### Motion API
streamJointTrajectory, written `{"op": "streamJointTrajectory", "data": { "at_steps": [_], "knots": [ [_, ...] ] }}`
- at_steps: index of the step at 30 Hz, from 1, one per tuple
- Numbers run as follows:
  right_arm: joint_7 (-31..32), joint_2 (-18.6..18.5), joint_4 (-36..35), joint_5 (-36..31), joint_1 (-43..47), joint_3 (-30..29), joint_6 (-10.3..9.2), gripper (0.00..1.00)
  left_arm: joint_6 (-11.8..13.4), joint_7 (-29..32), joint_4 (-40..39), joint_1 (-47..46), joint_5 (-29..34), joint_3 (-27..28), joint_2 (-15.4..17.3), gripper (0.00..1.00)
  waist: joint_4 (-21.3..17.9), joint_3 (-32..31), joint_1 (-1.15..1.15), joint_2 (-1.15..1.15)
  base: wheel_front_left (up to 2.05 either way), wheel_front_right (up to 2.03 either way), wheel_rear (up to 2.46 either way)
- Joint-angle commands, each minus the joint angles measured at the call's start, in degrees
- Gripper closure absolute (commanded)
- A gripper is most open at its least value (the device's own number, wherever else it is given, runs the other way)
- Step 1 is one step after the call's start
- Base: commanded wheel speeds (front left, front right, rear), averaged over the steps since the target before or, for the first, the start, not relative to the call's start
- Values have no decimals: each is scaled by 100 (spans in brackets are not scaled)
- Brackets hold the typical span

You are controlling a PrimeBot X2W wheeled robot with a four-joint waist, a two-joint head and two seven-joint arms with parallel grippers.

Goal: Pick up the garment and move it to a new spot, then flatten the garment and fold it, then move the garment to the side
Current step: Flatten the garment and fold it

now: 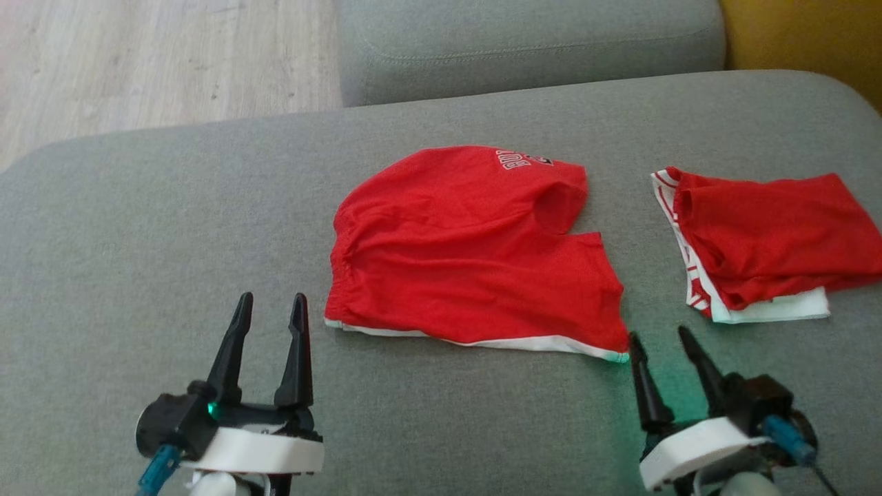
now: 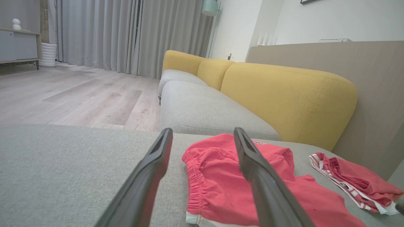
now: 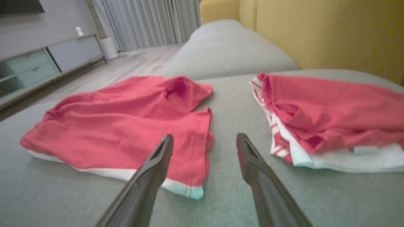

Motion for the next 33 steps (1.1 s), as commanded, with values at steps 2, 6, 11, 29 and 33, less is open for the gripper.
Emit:
{"op": "streamJointTrajectory", "data": {
  "at_steps": [2,6,11,29,33],
  "knots": [
    [39,-18,-10,-52,-203,199,39,0,8,-29,-164,-314,-16,137,10,0,55,59,0,0,0,0,0],
    [179,-17,348,-59,-310,258,39,0,8,-29,-129,-363,10,114,33,0,108,104,0,0,0,0,0],
    [242,-17,715,-45,-502,311,39,0,8,-29,-111,-435,12,113,67,0,163,171,0,0,0,0,0],
    [151,-17,1353,56,-905,478,39,34,8,-29,-74,-475,1,105,68,0,245,252,0,0,0,0,0],
    [103,-17,1323,-18,-923,464,39,100,8,-29,-64,-463,3,130,64,0,213,226,0,0,0,0,0]
  ]
}}
